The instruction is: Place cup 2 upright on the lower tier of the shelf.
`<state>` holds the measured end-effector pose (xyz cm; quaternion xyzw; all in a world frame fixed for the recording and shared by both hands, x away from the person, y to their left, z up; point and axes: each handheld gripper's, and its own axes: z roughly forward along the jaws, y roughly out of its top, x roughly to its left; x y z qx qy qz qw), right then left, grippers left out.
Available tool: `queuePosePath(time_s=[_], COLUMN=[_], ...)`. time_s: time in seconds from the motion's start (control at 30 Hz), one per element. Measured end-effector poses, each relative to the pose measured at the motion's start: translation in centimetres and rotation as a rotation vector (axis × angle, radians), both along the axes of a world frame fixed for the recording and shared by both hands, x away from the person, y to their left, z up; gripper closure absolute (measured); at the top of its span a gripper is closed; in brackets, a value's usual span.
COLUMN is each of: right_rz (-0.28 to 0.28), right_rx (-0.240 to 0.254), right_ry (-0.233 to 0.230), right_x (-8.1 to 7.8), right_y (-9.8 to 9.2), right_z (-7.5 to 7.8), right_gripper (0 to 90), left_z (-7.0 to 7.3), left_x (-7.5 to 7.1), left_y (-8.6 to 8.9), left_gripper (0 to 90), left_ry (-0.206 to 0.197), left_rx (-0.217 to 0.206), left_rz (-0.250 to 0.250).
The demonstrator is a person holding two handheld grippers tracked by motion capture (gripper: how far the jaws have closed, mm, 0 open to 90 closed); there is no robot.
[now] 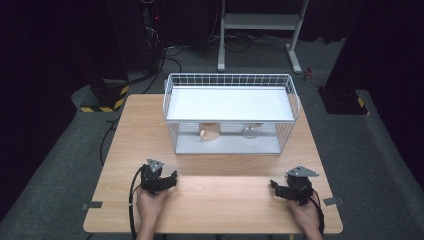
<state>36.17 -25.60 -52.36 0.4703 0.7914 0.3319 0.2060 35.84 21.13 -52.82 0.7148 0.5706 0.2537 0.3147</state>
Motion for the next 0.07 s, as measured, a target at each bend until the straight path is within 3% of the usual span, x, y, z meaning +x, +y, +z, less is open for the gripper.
queuePosePath(time_s=[0.07], right_rz=[-0.004], right_rx=[0.003], right_ry=[0.004], right_x=[0.01], right_y=[0.05], right_z=[0.01], right_gripper=[23.4], left_z=[0.00], left_x=[0.04], left_y=[0.03], left_gripper=[21.6], left_ry=[0.001], left_rx=[-0.001], left_rz=[-0.005])
